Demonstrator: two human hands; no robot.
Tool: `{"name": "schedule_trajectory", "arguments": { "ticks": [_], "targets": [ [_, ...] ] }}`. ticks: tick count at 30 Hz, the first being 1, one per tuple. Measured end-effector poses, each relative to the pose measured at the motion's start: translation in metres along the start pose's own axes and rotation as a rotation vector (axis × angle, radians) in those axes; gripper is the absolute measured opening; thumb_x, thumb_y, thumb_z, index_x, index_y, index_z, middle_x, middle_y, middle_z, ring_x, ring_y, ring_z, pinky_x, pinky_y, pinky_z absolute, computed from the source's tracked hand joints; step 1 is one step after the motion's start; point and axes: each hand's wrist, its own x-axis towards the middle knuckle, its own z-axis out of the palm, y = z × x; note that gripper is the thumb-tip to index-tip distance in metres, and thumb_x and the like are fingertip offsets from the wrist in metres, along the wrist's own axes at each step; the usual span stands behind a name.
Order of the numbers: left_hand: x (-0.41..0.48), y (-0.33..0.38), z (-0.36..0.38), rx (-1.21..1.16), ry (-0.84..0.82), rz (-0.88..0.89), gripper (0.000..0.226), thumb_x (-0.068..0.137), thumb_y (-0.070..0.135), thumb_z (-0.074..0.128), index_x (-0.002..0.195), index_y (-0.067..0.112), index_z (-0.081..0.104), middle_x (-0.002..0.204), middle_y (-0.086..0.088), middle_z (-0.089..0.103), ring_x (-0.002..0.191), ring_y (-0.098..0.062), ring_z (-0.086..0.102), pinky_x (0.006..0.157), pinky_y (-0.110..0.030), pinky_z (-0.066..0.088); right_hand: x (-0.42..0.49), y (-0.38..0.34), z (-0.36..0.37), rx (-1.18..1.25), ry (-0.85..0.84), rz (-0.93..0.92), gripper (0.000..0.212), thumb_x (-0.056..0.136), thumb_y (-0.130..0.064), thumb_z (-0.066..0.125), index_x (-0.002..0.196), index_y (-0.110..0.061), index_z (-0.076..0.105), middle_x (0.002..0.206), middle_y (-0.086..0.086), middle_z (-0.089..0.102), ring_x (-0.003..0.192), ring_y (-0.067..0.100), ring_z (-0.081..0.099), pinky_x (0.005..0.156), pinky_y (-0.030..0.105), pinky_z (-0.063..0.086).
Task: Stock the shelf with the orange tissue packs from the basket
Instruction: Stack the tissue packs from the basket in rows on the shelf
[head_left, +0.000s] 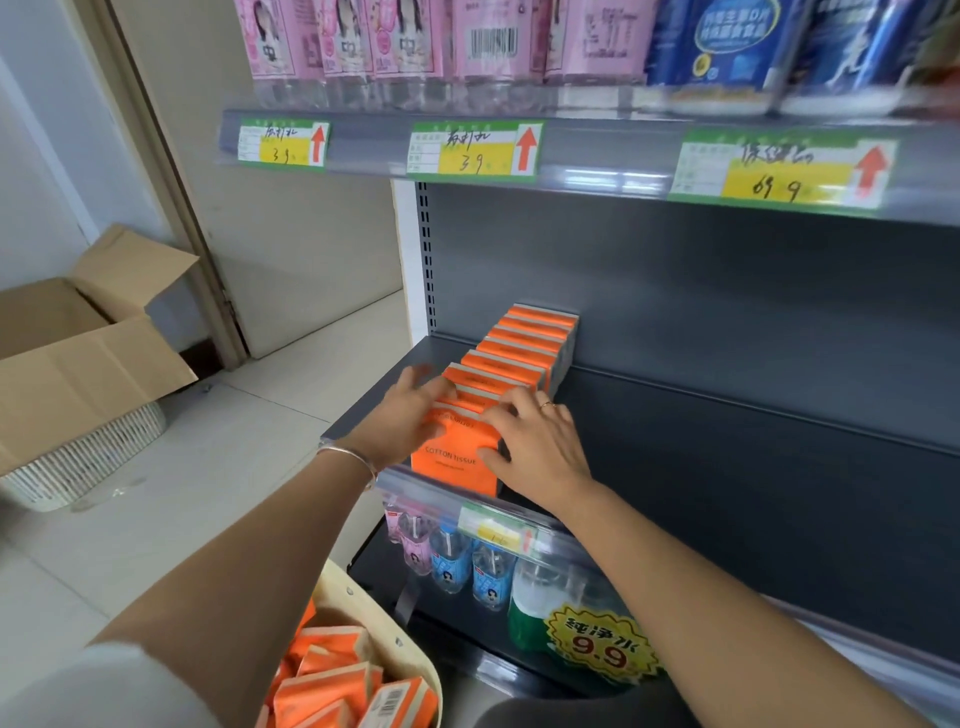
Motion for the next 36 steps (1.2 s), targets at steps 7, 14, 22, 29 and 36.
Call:
{"name": "schedule_trajectory", "arguments": {
  "ticks": [7, 14, 22, 29, 36],
  "targets": [
    [-0.011, -0.002, -0.007, -0.058, -0.001, -0.033, 0.050, 0.085, 0.009, 0.064, 0.130, 0.015, 0.044, 0.130, -0.009, 0.043, 0.118, -0.025, 0.048, 0.099, -0.033, 0.041, 0.003, -0.008, -0.008, -0.031, 0.004, 0.003, 0.040, 0.089, -0.046, 0.052, 0.123, -0.025, 0.055, 0.124, -0.001, 0.045, 0.119, 0.022, 0.042, 0.098, 0.041, 0.031],
    [-0.095, -0.043, -0.030, -0.012, 0.076, -0.132, 0.042, 0.086, 0.015, 0.064, 0.126, 0.017, 0.052, 0.129, -0.008, 0.046, 0.117, -0.026, 0.048, 0.100, -0.039, 0.042, -0.001, -0.071, -0.008, -0.121, 0.133, -0.191, 0.024, 0.076, -0.030, 0.070, 0.097, -0.018, 0.068, 0.103, 0.005, 0.061, 0.092, 0.030, 0.057, 0.076, 0.044, 0.044],
    [-0.219, -0.109, -0.006, -0.028, -0.059, -0.376, 0.025, 0.091, 0.021, 0.058, 0.116, 0.016, 0.059, 0.118, -0.002, 0.059, 0.111, -0.019, 0.053, 0.094, -0.028, 0.041, -0.022, -0.173, 0.060, 0.004, -0.170, -0.437, 0.022, 0.086, -0.024, 0.057, 0.104, -0.014, 0.064, 0.107, 0.006, 0.058, 0.102, 0.029, 0.053, 0.082, 0.042, 0.047],
    [-0.268, -0.149, 0.042, -0.072, -0.137, -0.530, 0.024, 0.089, 0.020, 0.058, 0.113, 0.019, 0.061, 0.115, 0.002, 0.060, 0.108, -0.018, 0.056, 0.087, -0.025, 0.042, -0.028, -0.208, 0.125, 0.014, -0.477, -0.454, 0.034, 0.093, -0.033, 0.048, 0.124, -0.019, 0.053, 0.122, 0.007, 0.051, 0.117, 0.028, 0.046, 0.089, 0.041, 0.043],
    [-0.293, -0.161, 0.133, -0.031, -0.417, -0.665, 0.046, 0.087, 0.025, 0.057, 0.131, 0.025, 0.045, 0.132, -0.004, 0.049, 0.122, -0.025, 0.048, 0.099, -0.041, 0.043, -0.032, -0.199, 0.196, 0.009, -0.950, -0.319, 0.034, 0.091, -0.031, 0.048, 0.124, -0.023, 0.048, 0.123, 0.008, 0.054, 0.110, 0.029, 0.054, 0.090, 0.041, 0.047]
  ]
}}
